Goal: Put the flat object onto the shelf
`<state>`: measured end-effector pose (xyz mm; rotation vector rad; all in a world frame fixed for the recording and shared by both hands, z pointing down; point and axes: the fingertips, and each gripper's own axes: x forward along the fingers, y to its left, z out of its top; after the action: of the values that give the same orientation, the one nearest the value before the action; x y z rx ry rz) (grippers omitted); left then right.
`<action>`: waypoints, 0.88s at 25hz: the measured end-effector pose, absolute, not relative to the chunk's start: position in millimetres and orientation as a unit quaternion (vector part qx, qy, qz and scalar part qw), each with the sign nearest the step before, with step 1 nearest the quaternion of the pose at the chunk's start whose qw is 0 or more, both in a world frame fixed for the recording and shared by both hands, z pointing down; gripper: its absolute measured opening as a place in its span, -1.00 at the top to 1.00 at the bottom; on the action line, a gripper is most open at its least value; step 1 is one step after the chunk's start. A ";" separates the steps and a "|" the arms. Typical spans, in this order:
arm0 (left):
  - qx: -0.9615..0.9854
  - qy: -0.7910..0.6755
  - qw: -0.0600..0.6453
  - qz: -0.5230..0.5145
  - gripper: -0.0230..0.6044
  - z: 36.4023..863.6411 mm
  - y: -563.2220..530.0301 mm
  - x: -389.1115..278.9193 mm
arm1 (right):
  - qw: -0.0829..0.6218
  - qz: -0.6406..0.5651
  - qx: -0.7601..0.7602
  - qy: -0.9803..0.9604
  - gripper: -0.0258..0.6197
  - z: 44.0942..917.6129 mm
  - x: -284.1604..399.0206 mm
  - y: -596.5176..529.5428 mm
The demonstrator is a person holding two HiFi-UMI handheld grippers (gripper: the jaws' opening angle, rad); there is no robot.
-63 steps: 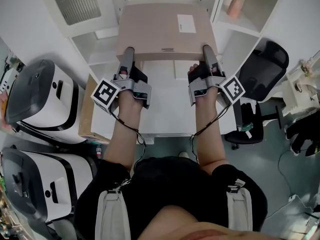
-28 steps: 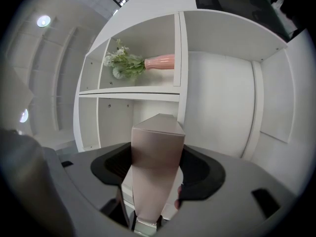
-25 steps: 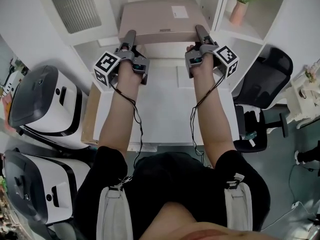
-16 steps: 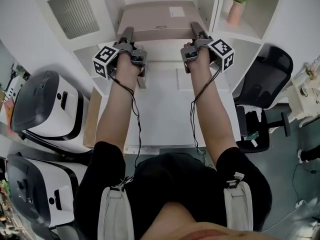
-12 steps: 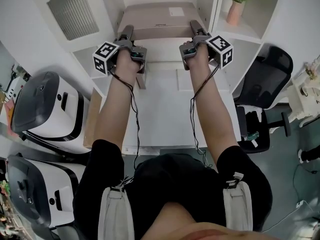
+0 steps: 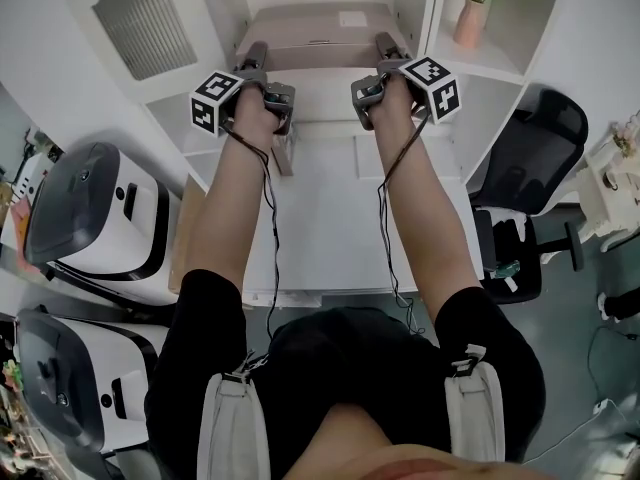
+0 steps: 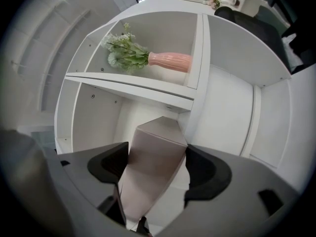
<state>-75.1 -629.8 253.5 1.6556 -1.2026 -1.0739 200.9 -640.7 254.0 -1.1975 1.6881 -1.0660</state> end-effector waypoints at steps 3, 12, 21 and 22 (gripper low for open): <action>0.646 -0.471 0.423 -0.427 -0.16 253.4 -631.1 -75.3 | 0.390 -0.420 -0.483 0.662 -0.17 252.2 199.8 -641.6; 0.689 -0.499 0.347 -0.394 -0.16 243.4 -601.7 -100.0 | 0.396 -0.351 -0.514 0.675 -0.17 253.3 226.0 -617.9; 0.813 -0.565 0.055 -0.131 0.36 243.6 -544.5 -71.8 | 0.151 0.018 -0.652 0.743 -0.07 269.5 214.5 -558.9; 0.816 -0.566 0.028 -0.114 0.80 248.8 -538.0 -66.4 | 0.141 0.034 -0.656 0.740 0.06 274.7 212.2 -554.6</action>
<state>-66.4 -538.0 248.8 2.5193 -1.7481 -0.3521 212.2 -554.6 274.7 -1.8958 2.1385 0.0990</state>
